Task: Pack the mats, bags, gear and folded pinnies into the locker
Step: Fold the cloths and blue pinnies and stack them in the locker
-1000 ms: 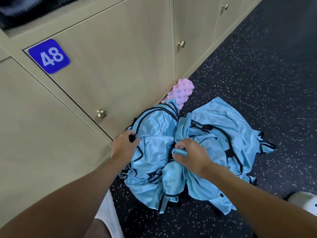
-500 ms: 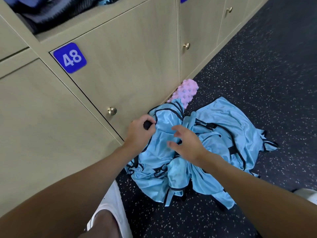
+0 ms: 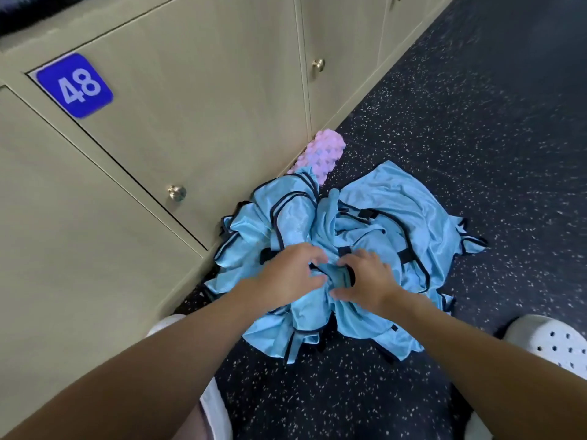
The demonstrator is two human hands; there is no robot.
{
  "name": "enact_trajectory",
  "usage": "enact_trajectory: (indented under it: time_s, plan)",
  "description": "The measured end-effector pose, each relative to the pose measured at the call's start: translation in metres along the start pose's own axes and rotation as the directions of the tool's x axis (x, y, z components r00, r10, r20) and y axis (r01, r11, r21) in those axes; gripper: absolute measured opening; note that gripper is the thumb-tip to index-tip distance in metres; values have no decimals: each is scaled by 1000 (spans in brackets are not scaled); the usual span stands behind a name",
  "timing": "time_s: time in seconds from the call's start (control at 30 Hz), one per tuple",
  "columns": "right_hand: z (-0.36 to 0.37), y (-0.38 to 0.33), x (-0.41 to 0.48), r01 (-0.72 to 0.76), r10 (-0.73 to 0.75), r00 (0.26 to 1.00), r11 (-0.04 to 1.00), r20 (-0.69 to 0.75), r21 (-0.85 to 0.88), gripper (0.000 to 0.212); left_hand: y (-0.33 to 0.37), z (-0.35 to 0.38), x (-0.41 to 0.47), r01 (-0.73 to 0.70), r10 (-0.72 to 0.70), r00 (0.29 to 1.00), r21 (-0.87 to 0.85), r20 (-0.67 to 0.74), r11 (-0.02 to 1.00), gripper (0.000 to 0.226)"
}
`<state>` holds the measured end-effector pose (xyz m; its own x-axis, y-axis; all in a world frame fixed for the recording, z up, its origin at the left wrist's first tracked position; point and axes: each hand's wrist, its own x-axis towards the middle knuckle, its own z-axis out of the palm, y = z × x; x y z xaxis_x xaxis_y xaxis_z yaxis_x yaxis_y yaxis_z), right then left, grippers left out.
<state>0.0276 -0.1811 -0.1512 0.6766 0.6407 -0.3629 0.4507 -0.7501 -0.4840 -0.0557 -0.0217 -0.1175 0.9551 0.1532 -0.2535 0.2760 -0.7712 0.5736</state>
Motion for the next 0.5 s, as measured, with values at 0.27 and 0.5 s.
enact_trajectory:
  time_s: [0.27,0.5]
  plan:
    - [11,23,-9,32,-18,990,995,-141,91,8,-20,35,6,35,-33,999,-51,30,998,57]
    - [-50,7,-8,92,65,933,908,-354,410,18,13,12,19,-20,-1,990,-151,-143,988,3]
